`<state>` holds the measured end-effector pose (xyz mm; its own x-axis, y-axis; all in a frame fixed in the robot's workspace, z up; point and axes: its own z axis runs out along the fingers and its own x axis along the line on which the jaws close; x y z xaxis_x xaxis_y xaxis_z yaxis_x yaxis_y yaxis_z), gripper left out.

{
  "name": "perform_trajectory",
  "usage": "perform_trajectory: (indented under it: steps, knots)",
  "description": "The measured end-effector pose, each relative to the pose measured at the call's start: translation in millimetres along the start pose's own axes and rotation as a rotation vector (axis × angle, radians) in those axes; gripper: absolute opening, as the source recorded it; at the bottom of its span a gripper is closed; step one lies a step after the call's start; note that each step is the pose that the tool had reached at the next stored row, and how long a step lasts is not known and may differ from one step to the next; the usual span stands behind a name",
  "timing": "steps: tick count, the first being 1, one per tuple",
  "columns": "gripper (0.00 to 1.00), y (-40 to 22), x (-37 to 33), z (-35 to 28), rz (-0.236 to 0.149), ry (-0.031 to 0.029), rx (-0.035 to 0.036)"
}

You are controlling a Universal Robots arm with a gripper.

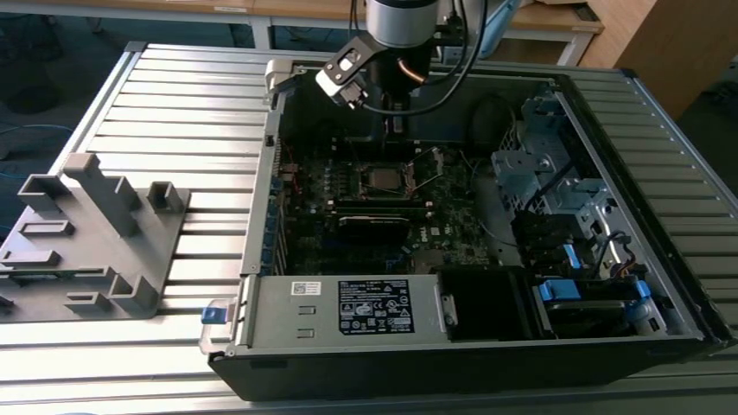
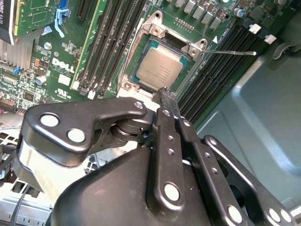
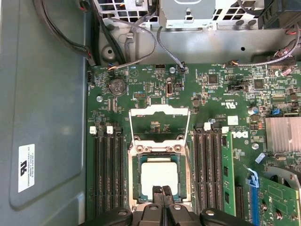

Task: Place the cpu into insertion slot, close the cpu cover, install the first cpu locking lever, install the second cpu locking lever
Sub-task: 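Close the cpu cover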

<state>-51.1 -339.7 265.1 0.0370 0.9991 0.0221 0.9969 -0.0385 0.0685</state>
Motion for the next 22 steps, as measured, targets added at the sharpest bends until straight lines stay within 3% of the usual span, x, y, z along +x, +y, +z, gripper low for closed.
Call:
perform_trajectory:
  steps: [8, 9, 11, 12, 17, 22]
  knots:
    - [0.11, 0.2, 0.1, -1.9, 0.000, 0.0002, 0.0008]
    - [0.11, 0.4, 0.1, -1.9, 0.000, -0.0001, 0.0079]
    - [0.11, 0.7, 0.1, -1.7, 0.001, -0.0012, 0.0330]
    - [0.11, 0.8, 0.1, -1.7, 0.001, -0.0016, 0.0422]
    - [0.11, 1.2, 0.1, -1.7, 0.001, -0.0018, 0.0480]
    - [0.11, 9.5, 0.4, -0.9, 0.001, -0.0017, 0.0481]
